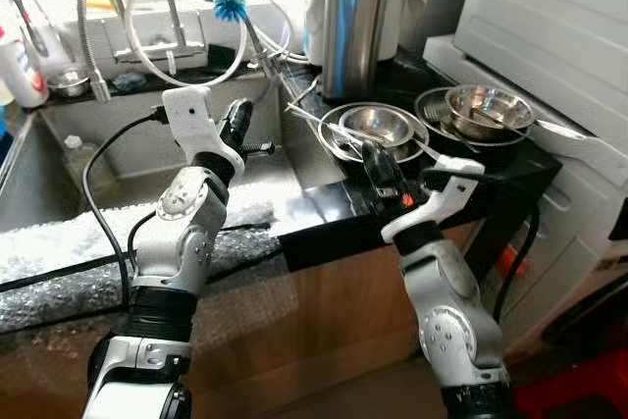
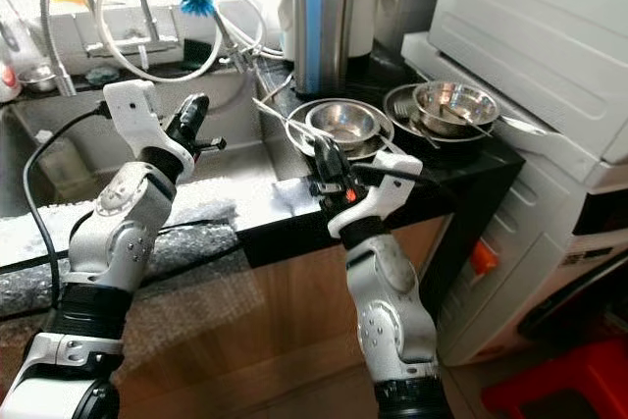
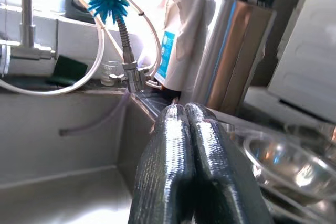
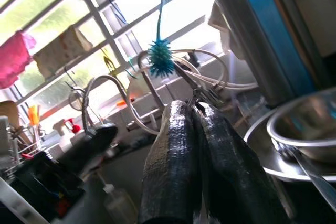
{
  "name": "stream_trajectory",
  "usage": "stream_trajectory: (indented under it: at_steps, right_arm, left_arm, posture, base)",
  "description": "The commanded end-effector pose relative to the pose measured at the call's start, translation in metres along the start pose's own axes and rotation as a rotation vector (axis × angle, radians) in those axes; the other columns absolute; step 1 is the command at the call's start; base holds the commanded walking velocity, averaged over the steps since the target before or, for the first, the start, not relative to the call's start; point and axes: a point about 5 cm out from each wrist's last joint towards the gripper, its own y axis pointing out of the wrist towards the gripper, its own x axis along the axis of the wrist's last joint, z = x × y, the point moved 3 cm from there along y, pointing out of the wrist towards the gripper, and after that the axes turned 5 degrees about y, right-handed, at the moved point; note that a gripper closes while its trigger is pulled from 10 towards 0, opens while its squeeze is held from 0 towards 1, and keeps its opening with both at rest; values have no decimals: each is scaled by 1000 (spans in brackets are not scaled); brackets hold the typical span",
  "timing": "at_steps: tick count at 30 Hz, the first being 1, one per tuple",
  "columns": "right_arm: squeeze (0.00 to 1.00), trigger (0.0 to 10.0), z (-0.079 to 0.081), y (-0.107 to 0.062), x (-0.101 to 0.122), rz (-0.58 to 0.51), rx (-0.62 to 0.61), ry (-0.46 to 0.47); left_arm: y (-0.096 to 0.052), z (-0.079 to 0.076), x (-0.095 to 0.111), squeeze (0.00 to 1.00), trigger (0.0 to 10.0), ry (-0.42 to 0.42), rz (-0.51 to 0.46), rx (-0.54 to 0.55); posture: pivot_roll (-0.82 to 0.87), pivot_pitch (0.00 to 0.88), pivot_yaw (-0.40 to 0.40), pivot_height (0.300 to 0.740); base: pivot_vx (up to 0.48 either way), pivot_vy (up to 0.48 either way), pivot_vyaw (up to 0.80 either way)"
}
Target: Kitchen organization
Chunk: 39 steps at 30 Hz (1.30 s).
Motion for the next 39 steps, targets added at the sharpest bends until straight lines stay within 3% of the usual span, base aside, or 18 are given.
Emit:
stream_trajectory:
  at_steps: [1, 2, 7, 9, 10, 12, 17, 19, 23, 24, 25, 26, 33, 34, 35, 36, 37, 39]
  right_arm:
    - [0, 10000, 4, 2, 8, -24, 9, -6]
    - [0, 10000, 5, 3, 11, -28, 11, -6]
    - [0, 10000, 10, 10, 17, -26, 19, 5]
    - [0, 10000, 10, 10, 17, -23, 18, 4]
    - [0, 10000, 11, 11, 16, -17, 17, 10]
    - [0, 10000, 13, 12, 17, -13, 17, 20]
    - [0, 10000, 19, 14, 15, 1, 28, 32]
    - [0, 10000, 22, 14, 13, 6, 33, 46]
    - [0, 10000, 24, 14, 10, 14, 39, 55]
    - [0, 10000, 25, 14, 9, 16, 40, 56]
    - [0, 10000, 25, 14, 9, 16, 40, 56]
    - [0, 10000, 25, 14, 8, 20, 41, 58]
    - [0, 10000, 27, 15, 7, 30, 44, 62]
    - [0, 10000, 27, 15, 7, 30, 45, 62]
    - [0, 10000, 27, 15, 7, 31, 46, 63]
    - [0, 10000, 28, 15, 7, 32, 47, 65]
    - [0, 10000, 28, 14, 6, 33, 48, 65]
    - [0, 10000, 29, 14, 6, 35, 51, 69]
  left_arm:
    - [-2, 1, -1, 435, 10000, 94, -8, -12]
    - [-4, -1, -3, 1000, 10000, 139, -15, -32]
    - [-8, -23, -1, 1000, 10000, 362, -107, -134]
    - [-8, -27, -1, 1000, 10000, 401, -123, -151]
    - [-10, -33, 0, 1000, 10000, 473, -146, -177]
    - [-12, -39, -1, 1000, 10000, 531, -167, -209]
    - [-13, -52, -2, 1000, 10000, 563, -199, -260]
    - [-17, -64, -7, 1000, 10000, 583, -201, -333]
    - [-19, -69, -15, 1000, 10000, 611, -186, -365]
    - [-21, -72, -17, 710, 10000, 626, -182, -391]
    - [-21, -72, -17, 710, 10000, 626, -182, -391]
    - [-23, -76, -23, 0, 10000, 647, -170, -436]
    - [-27, -82, -32, 0, 10000, 683, -165, -481]
    - [-27, -82, -31, 1000, 10000, 659, -163, -470]
    - [-25, -81, -31, 1000, 10000, 666, -160, -446]
    - [-24, -81, -31, 718, 10000, 678, -159, -427]
    - [-23, -81, -31, 0, 10000, 688, -160, -416]
    - [-19, -79, -31, 0, 10000, 719, -162, -377]
  posture:
    - [-113, 0, 14, 740]
    - [-111, 0, 9, 740]
    - [-111, 0, 5, 740]
    - [-111, 0, 5, 740]
    - [-111, 0, 6, 740]
    - [-111, 0, 7, 740]
    - [-113, 0, 11, 740]
    - [-113, 0, 12, 740]
    - [-110, 0, 13, 740]
    - [-109, 0, 13, 740]
    - [-109, 0, 13, 740]
    - [-109, 0, 13, 740]
    - [-108, 0, 14, 740]
    - [-110, 0, 15, 740]
    - [-111, 0, 16, 740]
    - [-111, 0, 14, 740]
    - [-111, 0, 14, 740]
    - [-114, 0, 14, 740]
  base:
    - [0, 0, 0]
    - [0, 0, 0]
    - [0, 0, 0]
    - [0, 0, 0]
    - [0, 0, 0]
    - [0, 0, 0]
    - [0, 0, 0]
    - [0, 0, 0]
    - [0, 0, 0]
    - [0, 0, 0]
    - [0, 0, 0]
    - [0, 0, 0]
    - [0, 0, 0]
    - [0, 0, 0]
    - [0, 0, 0]
    - [0, 0, 0]
    - [0, 0, 0]
    - [0, 0, 0]
